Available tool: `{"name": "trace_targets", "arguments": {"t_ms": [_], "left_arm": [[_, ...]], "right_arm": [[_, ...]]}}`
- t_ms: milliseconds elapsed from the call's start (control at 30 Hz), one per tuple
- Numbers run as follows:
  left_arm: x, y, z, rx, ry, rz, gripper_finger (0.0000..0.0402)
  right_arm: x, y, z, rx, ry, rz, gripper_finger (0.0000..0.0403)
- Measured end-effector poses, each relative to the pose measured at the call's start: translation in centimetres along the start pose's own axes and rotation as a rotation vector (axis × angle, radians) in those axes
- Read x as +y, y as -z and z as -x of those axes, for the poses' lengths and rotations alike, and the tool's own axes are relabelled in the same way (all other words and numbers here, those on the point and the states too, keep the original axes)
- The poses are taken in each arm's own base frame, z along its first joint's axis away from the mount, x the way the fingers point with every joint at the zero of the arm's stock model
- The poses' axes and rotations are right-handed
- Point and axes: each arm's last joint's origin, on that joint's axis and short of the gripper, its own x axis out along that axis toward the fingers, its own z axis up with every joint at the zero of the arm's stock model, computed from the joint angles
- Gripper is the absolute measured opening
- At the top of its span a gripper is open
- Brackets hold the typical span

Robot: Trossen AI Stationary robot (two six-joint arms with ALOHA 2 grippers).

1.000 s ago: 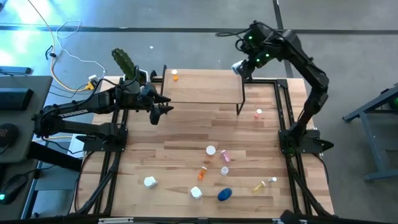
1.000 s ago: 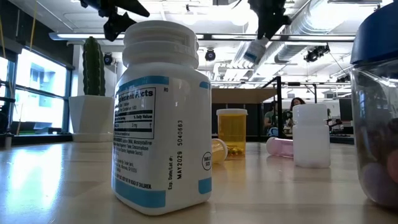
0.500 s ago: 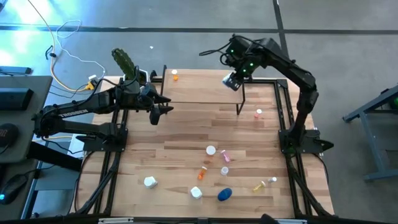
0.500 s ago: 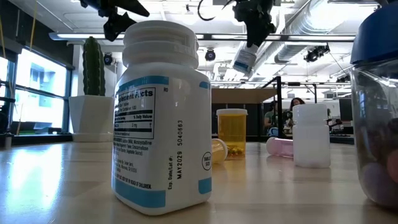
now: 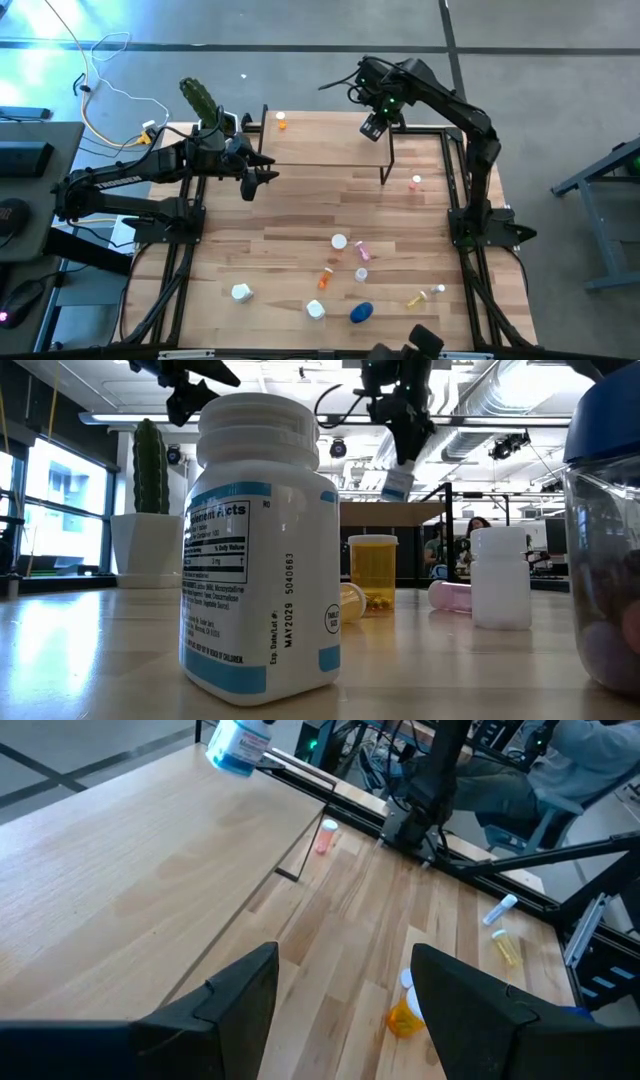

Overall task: Pick and place medicine bottles onto shelf by color
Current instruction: Put the right white blue pill bottle on the shelf

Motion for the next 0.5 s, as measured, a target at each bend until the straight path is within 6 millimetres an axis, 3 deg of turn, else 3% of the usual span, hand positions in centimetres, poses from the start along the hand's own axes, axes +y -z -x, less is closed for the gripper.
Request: {"name": "trace_targets", "arguments": {"t_ms": [267,500], "left_arm": [[0.0,0.0,0.0,0.000,0.000,0.000,0.0220],[0.0,0.0,0.0,0.000,0.000,0.000,0.0220]], "right_arm": [[-1.3,-0.1,-0.5,0.014,0.025,-0.007,0.0151],[-0.6,-0.1,-0.4,0.010,-0.025,0.015,0.0151]]}}
